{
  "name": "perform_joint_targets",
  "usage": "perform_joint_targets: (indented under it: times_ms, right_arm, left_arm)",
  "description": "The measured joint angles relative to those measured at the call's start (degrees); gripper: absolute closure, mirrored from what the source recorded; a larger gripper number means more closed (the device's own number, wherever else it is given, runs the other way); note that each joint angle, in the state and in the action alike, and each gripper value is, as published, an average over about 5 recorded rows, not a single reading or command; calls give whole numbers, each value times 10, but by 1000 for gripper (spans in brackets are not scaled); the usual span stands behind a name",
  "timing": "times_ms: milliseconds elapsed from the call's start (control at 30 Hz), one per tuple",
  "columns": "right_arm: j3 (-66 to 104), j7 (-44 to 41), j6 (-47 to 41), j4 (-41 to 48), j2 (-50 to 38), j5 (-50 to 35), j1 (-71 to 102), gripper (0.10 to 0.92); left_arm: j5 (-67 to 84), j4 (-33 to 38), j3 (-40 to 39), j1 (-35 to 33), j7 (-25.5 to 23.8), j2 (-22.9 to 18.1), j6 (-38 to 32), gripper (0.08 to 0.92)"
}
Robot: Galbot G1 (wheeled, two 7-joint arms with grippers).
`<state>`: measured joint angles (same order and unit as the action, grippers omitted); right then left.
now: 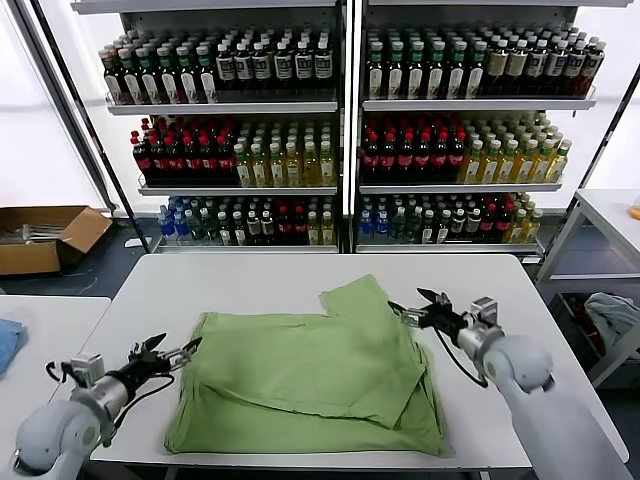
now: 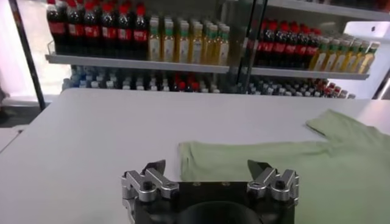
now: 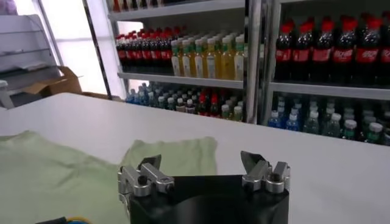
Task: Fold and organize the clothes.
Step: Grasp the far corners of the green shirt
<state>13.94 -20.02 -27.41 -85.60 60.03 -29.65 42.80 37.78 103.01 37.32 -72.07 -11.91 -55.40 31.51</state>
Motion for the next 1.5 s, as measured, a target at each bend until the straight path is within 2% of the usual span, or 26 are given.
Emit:
perform_joint_targets:
  times_ms: [333, 533, 767, 1033, 1500]
  right_arm:
    - [-73, -15, 2, 135, 47, 22, -110, 203]
    - [-98, -19, 4, 184, 68, 35, -136, 203]
    - [-114, -20, 4, 221, 83, 43, -151, 219]
    - [-128, -16, 5, 234, 89, 44, -155, 431]
    - [-128, -3, 4, 224, 97, 30, -146, 839]
  left_arm:
    - [-8, -138, -105, 149, -3, 6, -9, 177]
    - [-15, -188, -145, 190, -3, 4, -10, 177]
    - [-23, -213, -173, 212, -3, 2, -10, 177]
    - [-31, -220, -187, 219, -3, 4, -8, 201]
    - [-39, -204, -187, 201, -13, 10, -8, 590]
